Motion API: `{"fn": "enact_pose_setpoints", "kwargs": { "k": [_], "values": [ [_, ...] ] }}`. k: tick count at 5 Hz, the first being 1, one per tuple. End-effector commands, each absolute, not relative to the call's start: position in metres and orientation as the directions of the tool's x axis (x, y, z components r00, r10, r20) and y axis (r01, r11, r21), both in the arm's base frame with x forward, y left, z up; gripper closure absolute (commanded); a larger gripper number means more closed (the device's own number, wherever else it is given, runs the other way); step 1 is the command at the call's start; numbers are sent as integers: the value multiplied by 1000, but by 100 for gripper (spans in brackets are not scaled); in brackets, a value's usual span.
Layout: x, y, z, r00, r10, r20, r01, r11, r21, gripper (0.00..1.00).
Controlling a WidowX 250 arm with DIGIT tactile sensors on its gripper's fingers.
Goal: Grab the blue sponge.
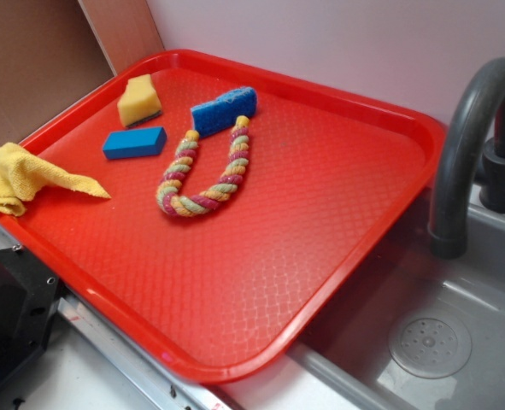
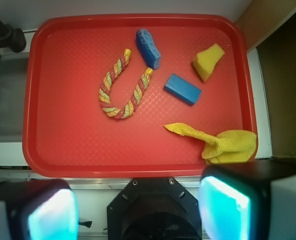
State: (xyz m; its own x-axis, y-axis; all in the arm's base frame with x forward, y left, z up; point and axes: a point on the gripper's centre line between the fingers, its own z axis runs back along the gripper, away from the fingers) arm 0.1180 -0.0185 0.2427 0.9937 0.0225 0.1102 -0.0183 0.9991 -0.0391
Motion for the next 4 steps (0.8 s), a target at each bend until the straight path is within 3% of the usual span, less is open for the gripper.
{"fn": "enact_pose_setpoints", "kwargs": {
  "k": [1,2,3,4],
  "values": [
    [118,-19,243,994,22,110,-18,999,-39,0],
    [138,-13,231,997,32,75,-22,991,-130,0],
    [167,1,215,986,138,92,-132,989,-66,0],
    [192,12,202,980,137,141,-130,990,-56,0]
  ]
}}
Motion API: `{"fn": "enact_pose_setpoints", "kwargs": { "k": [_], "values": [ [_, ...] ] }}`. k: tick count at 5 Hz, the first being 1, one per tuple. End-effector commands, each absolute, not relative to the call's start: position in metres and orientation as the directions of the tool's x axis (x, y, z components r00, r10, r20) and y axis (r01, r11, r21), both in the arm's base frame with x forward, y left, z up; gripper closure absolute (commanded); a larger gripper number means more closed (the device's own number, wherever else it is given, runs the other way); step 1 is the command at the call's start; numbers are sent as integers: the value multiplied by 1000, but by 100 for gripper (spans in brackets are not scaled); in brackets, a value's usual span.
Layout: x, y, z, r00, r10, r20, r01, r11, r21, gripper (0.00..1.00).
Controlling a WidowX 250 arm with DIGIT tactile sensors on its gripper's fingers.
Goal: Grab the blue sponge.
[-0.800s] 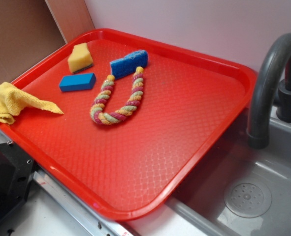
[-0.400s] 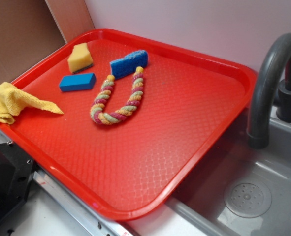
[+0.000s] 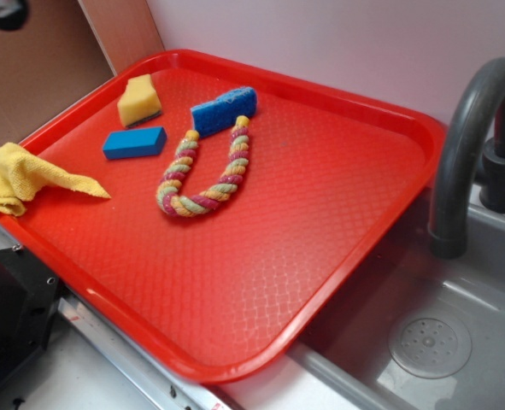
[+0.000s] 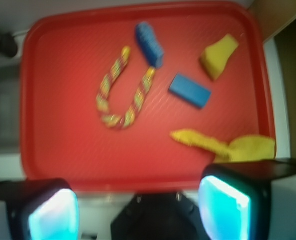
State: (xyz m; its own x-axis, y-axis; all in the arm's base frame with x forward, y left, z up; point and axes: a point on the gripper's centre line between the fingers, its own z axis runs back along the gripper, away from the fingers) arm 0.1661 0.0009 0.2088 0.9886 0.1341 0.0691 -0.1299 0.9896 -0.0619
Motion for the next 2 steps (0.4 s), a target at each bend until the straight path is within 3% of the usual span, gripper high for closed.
{"fn": "enact_pose_setpoints", "kwargs": {
  "k": [1,2],
  "values": [
    [227,22,182,978,84,189,-87,996,4,0],
    [254,32,167,979,75,188,-82,996,31,0]
  ]
}}
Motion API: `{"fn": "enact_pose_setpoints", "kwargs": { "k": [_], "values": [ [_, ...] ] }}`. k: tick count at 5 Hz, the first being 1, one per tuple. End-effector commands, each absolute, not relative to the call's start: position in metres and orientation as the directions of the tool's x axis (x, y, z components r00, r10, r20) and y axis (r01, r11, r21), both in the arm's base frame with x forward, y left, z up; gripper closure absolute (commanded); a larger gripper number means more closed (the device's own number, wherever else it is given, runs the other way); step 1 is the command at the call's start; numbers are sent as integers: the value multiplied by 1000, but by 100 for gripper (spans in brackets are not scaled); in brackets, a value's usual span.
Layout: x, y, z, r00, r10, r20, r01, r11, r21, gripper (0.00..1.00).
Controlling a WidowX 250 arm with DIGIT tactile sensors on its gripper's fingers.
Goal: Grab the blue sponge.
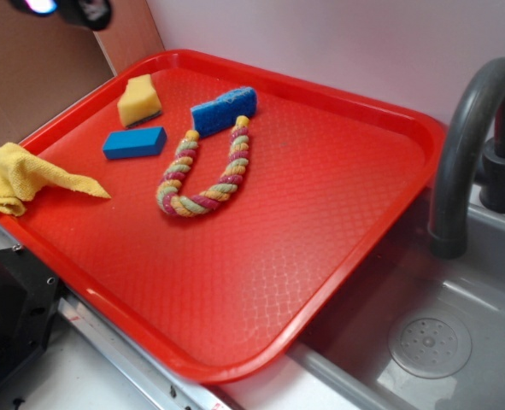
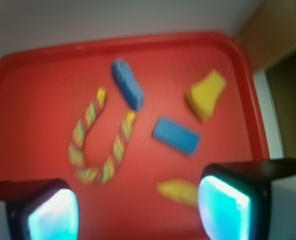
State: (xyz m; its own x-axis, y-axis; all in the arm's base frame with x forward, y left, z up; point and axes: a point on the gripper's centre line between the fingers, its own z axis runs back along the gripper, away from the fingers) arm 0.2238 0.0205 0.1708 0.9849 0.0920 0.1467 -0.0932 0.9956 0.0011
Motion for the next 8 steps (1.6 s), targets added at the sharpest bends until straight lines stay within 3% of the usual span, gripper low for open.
{"fn": "enact_pose_setpoints", "kwargs": {
  "k": [1,2,3,6,8],
  "values": [
    [285,46,146,983,62,173,-75,995,66,0],
    [301,49,128,988,53,144,-67,994,88,0],
    [312,57,107,994,30,106,-37,997,70,0],
    [317,39,60,991,-133,18,134,989,-61,0],
    [319,31,42,981,-194,-21,191,978,-85,0]
  ]
}}
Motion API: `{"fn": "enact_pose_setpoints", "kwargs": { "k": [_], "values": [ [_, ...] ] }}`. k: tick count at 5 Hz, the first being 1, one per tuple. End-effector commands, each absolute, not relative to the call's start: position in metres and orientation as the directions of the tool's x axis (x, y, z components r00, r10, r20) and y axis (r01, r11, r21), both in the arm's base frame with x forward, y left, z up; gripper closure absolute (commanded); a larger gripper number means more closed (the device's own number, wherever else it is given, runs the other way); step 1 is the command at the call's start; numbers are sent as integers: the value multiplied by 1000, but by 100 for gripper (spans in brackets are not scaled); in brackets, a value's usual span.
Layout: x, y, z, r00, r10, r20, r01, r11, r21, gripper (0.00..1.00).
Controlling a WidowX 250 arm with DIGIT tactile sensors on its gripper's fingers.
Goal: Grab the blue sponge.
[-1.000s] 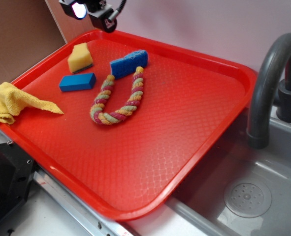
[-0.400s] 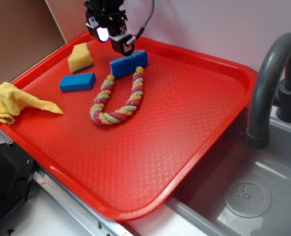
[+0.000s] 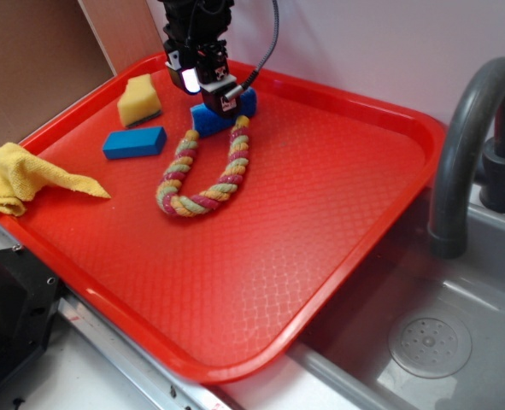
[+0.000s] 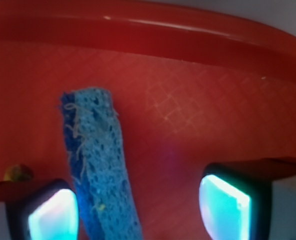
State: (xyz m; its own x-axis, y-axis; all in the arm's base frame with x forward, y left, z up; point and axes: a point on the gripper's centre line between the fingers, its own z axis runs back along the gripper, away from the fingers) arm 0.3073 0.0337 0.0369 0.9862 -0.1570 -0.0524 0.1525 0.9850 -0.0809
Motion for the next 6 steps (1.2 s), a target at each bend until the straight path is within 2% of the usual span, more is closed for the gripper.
{"fn": "enact_pose_setpoints", "kwargs": {
  "k": [1,2,3,4,5,6],
  "values": [
    [320,27,29,972,-227,-55,222,972,-75,0],
    [320,25,27,955,-289,-68,282,955,-95,0],
    [316,18,36,949,-308,-67,302,949,-91,100],
    [312,12,46,950,-308,-43,303,948,-93,100],
    [308,13,66,964,-266,-25,265,963,-44,100],
    [285,28,115,1000,-12,-12,13,992,123,100]
  ]
}}
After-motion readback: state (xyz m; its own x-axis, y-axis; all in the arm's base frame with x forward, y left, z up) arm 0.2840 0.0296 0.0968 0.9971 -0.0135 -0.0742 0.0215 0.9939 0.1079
